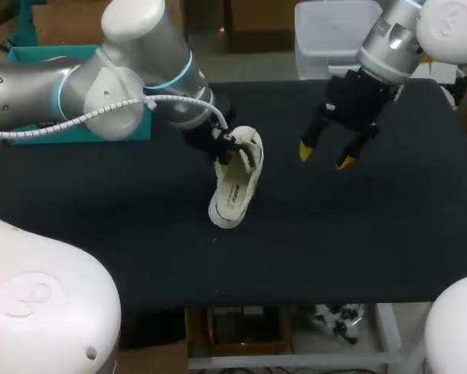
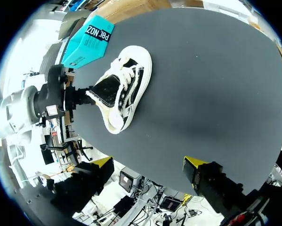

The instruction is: Open the shoe tongue, take the insole out of the shoe, put the insole back into the shoe, and pack the shoe into the shoebox

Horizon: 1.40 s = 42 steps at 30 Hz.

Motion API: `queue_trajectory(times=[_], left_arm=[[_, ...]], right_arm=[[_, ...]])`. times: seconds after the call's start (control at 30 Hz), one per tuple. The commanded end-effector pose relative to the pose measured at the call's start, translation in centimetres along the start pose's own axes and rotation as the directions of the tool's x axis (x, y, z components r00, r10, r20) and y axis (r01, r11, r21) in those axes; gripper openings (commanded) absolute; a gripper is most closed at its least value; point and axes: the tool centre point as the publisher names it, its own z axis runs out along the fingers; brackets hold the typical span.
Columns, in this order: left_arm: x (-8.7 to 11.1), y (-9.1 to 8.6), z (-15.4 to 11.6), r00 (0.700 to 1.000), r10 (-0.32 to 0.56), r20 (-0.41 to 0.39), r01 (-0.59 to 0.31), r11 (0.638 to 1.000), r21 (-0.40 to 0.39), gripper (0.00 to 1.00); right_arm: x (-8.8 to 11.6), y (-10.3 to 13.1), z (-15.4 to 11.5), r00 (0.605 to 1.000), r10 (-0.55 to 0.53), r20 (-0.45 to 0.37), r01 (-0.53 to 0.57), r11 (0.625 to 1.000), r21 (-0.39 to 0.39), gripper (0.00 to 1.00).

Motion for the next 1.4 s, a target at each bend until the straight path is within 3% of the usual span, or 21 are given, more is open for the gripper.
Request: queue_trajectory(times=[0.03, 0.37, 0.5, 0.6, 0.63, 0.67, 0.9, 1.17, 1.3, 1.4], left_arm=[[-1.4, 0.3, -1.9, 0.993, 0.096, -0.075, -0.094, 0.995, 0.031, 0.0], [-2.4, -0.9, -2.9, 0.952, 0.3, -0.069, -0.299, 0.954, 0.017, 0.0], [-2.0, -1.1, -3.9, 0.928, 0.36, -0.098, -0.36, 0.933, 0.012, 0.0], [-1.9, -0.9, -5.1, 0.902, 0.414, -0.123, -0.413, 0.91, 0.033, 0.0], [-2.0, -0.9, -5.5, 0.894, 0.43, -0.127, -0.429, 0.902, 0.036, 0.0], [-2.2, -1.1, -5.8, 0.889, 0.442, -0.118, -0.44, 0.897, 0.042, 0.0], [-3.8, -2.4, -8.9, 0.854, 0.518, -0.041, -0.518, 0.855, 0.021, 0.0], [-4.3, -4.3, -13.9, 0.75, 0.661, 0.007, -0.66, 0.748, 0.069, 0.0], [-6.1, -5.6, -15.8, 0.708, 0.705, 0.039, -0.706, 0.705, 0.063, 0.0], [-8.0, -6.5, -16.8, 0.694, 0.718, 0.063, -0.72, 0.692, 0.05, 0.0]], right_arm=[[0.1, 0.6, -0.1, 1.0, 0.001, 0.004, -0.002, 0.999, 0.049, 1.0], [2.8, -0.1, 1.7, 0.987, -0.012, 0.163, 0.019, 0.999, -0.044, 1.0], [2.1, -0.8, 1.6, 0.979, -0.043, 0.198, 0.057, 0.996, -0.066, 1.0], [1.0, -1.6, 0.8, 0.955, -0.138, 0.264, 0.152, 0.988, -0.035, 1.0], [0.3, -1.9, 0.4, 0.929, -0.205, 0.307, 0.211, 0.977, 0.014, 1.0], [-0.4, -2.2, 0.0, 0.915, -0.255, 0.312, 0.259, 0.965, 0.03, 1.0], [-0.4, -2.2, 0.0, 0.915, -0.255, 0.312, 0.259, 0.965, 0.03, 1.0], [-0.4, -2.2, 0.0, 0.915, -0.255, 0.312, 0.259, 0.965, 0.03, 1.0], [-0.3, -1.5, -0.3, 0.85, -0.348, 0.395, 0.356, 0.933, 0.054, 1.0], [-0.4, -1.0, -0.6, 0.768, -0.436, 0.469, 0.458, 0.886, 0.073, 1.0]])
